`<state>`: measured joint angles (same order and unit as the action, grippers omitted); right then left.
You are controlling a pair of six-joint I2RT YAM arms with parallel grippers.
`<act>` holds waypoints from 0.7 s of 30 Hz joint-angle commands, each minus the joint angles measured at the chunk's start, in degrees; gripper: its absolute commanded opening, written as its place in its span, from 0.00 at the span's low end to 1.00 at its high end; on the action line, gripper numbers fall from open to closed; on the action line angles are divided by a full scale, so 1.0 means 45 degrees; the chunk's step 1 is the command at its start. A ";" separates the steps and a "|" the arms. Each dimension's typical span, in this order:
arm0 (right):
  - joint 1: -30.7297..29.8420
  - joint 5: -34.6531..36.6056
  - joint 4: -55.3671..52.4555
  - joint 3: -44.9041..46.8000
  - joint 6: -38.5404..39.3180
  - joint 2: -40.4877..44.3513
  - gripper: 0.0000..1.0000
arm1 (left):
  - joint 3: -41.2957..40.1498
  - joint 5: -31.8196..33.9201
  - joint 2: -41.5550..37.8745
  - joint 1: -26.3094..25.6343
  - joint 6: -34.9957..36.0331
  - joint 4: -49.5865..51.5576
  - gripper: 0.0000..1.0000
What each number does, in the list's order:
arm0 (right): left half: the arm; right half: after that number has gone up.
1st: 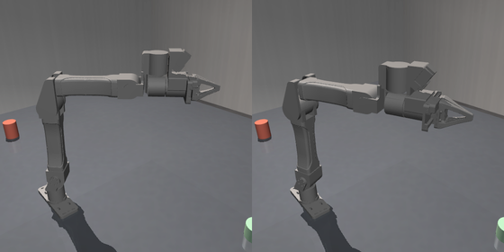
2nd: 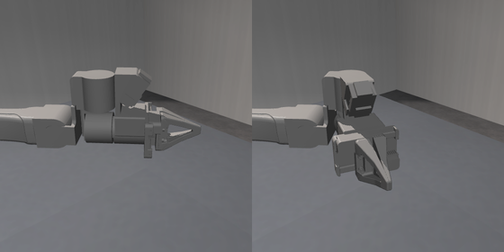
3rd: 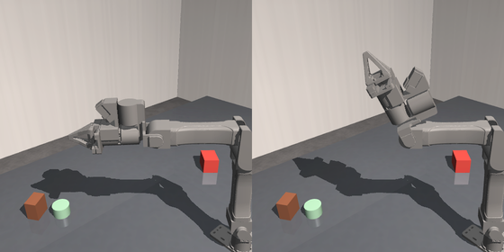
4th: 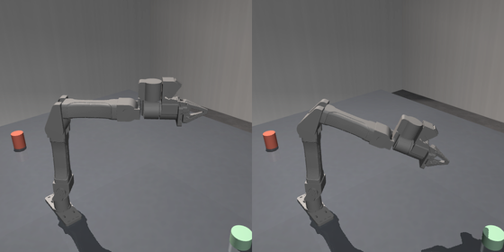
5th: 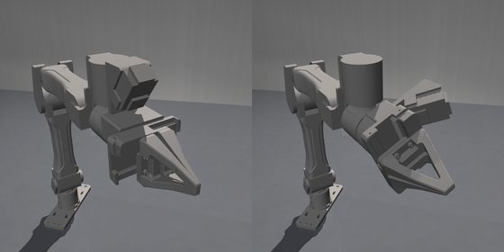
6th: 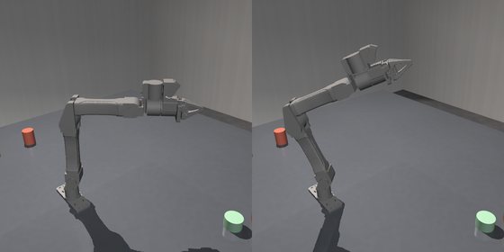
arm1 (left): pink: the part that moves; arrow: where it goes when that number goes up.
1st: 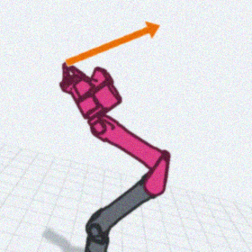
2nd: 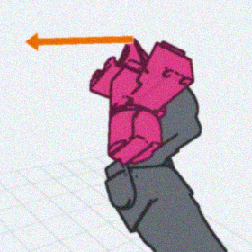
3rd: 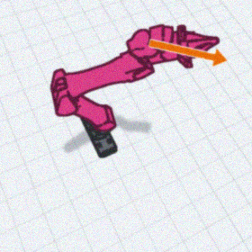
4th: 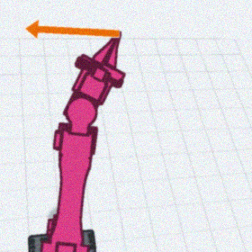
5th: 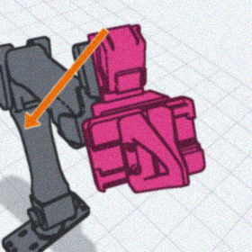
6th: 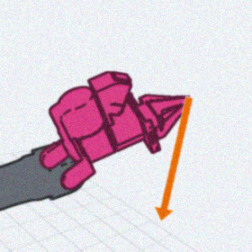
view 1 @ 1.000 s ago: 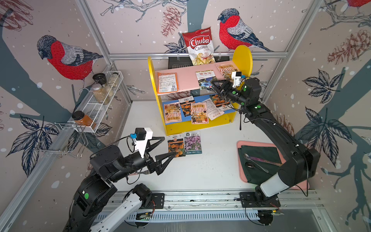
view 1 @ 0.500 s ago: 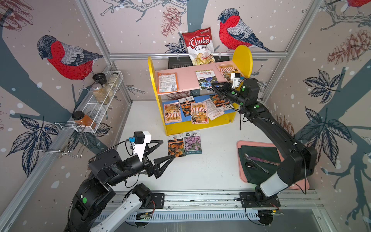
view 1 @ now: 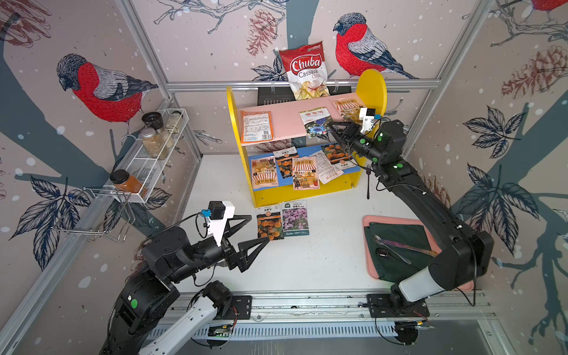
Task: Take the seed bag off the shelf
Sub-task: Pick up the seed packet from the shelf.
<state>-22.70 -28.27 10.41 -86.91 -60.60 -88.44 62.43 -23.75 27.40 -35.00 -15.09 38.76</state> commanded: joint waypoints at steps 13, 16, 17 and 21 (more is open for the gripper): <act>0.0079 -0.0111 0.0479 -0.0372 -0.0169 -0.0414 0.26 | 0.0038 0.0141 -0.0120 -0.0005 -0.0065 -0.0247 0.98; 0.0045 -0.0124 0.0459 -0.0432 -0.0140 -0.0473 0.15 | 0.0018 0.0169 -0.0151 -0.0008 -0.0090 -0.0263 0.98; 0.0054 -0.0124 0.0455 -0.0417 -0.0111 -0.0454 0.12 | -0.0003 0.0162 -0.0161 -0.0007 -0.0099 -0.0283 0.98; 0.0044 -0.0085 0.0527 -0.0389 -0.0118 -0.0405 0.02 | -0.0078 0.0165 -0.0178 -0.0009 -0.0139 -0.0388 0.98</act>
<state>-22.37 -28.47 10.48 -88.29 -61.41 -90.48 62.24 -23.49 26.65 -35.00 -15.25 38.76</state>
